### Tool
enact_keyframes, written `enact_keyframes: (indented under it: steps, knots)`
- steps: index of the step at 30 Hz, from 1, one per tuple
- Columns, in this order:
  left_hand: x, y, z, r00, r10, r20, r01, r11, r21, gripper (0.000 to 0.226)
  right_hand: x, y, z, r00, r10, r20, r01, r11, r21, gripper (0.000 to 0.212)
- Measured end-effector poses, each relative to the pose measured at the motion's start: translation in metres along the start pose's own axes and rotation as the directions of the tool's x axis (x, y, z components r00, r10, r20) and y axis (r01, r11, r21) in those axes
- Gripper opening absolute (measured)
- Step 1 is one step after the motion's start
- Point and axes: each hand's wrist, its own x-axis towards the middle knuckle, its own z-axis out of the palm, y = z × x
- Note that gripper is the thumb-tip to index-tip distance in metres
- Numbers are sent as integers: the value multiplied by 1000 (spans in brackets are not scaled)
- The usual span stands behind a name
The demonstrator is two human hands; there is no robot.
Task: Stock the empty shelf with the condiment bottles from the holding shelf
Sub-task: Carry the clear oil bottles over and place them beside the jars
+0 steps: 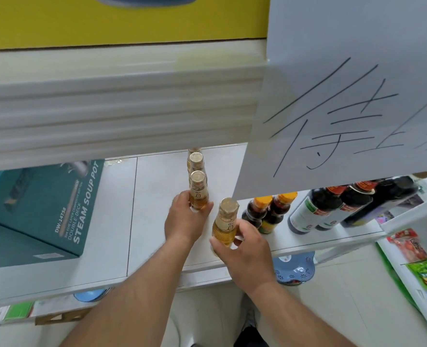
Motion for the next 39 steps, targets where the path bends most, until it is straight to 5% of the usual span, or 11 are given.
enact_keyframes:
  steps: [12,20,29,39]
  knots:
    - [-55,-10,-52,996,44,77,-26,975,-221,46,-11,-20,-12,998,-20,56,16,998,61,27]
    - [-101,13,-85,956,242,167,-188,939,-287,39,-57,-39,-53,995,7,-99,-4,999,32,24]
    - [-152,56,-53,806,375,458,-271,922,-278,37,-132,-25,-126,896,243,-372,-194,967,163,27]
    - [-232,152,23,537,535,652,-346,845,-407,22,-204,24,-222,691,352,-631,-231,935,269,23]
